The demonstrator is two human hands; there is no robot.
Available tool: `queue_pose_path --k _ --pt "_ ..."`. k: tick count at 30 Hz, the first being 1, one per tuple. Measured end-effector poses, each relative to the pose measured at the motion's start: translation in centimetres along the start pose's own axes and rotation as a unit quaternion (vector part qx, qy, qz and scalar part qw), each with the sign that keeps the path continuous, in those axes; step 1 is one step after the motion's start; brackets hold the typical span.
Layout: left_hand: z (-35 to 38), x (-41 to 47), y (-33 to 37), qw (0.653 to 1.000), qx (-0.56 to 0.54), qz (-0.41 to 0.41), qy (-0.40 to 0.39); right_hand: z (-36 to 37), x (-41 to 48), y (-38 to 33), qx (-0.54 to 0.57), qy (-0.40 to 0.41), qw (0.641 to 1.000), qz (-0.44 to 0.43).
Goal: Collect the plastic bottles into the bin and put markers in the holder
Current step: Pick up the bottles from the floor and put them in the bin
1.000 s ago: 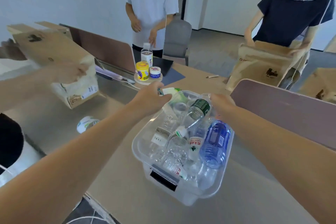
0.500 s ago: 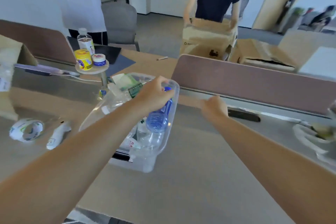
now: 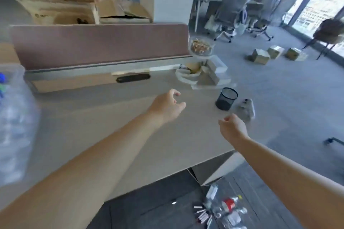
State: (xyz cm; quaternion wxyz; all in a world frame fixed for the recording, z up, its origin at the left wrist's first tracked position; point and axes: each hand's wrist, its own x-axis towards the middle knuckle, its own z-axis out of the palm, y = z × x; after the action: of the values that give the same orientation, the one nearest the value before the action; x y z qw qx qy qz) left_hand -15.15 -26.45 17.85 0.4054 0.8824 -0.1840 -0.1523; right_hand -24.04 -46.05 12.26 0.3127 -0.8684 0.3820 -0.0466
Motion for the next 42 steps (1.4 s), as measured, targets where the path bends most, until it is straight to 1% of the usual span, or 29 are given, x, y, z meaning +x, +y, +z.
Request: queue_pose_path --k 4,6,8,12,15,20,23,26,29,32,33,36,39,40,42 --pt "13.4 0.0 1.4 0.996 0.004 -0.009 -0.086 1.0 0.4 11.7 0.015 0.014 0.997 0.074" --pt "19.5 -0.4 0.4 0.991 0.01 -0.027 -0.129 2.9 0.1 16.9 0.044 0.024 0.992 0.117" --pt "24.8 -0.6 -1.6 0.983 0.036 -0.046 -0.175 5.3 -0.5 22.3 0.048 0.007 0.985 0.168" --pt "32.6 -0.5 -6.8 0.957 0.073 -0.096 -0.262 9.1 -3.2 31.9 0.045 -0.03 0.961 0.27" --pt "36.7 0.2 -10.2 0.946 0.083 -0.118 -0.29 10.9 -5.2 37.1 0.029 -0.055 0.948 0.313" --pt "43.7 1.2 -15.3 0.942 0.073 -0.153 -0.289 16.1 -3.4 44.0 0.03 -0.07 0.934 0.35" --pt "49.8 1.6 -18.7 0.939 0.114 -0.156 -0.284 20.7 -2.1 49.3 0.042 -0.1 0.925 0.365" --pt "58.2 2.7 -22.5 0.945 0.132 -0.136 -0.266 25.5 0.2 56.7 0.06 -0.111 0.909 0.398" --pt "67.2 3.5 -26.5 0.952 0.125 -0.115 -0.254 31.0 2.6 64.7 0.052 -0.111 0.899 0.42" --pt "75.0 4.1 -31.0 0.953 0.117 -0.11 -0.257 36.5 5.4 71.4 0.072 -0.081 0.883 0.456" --pt "77.2 4.3 -32.4 0.953 0.115 -0.105 -0.261 38.1 6.5 73.3 0.071 -0.069 0.883 0.459" --pt "82.6 5.1 -36.0 0.956 0.111 -0.095 -0.256 42.5 9.2 77.6 0.061 -0.055 0.885 0.458" --pt "86.6 5.0 -37.5 0.963 0.078 -0.112 -0.232 45.6 9.5 81.0 0.023 -0.095 0.882 0.46" --pt "87.6 4.8 -37.6 0.964 0.075 -0.111 -0.231 46.1 9.2 81.8 0.036 -0.101 0.877 0.468" --pt "89.7 4.1 -37.4 0.965 0.084 -0.089 -0.233 46.0 8.5 83.0 0.087 -0.083 0.863 0.491"
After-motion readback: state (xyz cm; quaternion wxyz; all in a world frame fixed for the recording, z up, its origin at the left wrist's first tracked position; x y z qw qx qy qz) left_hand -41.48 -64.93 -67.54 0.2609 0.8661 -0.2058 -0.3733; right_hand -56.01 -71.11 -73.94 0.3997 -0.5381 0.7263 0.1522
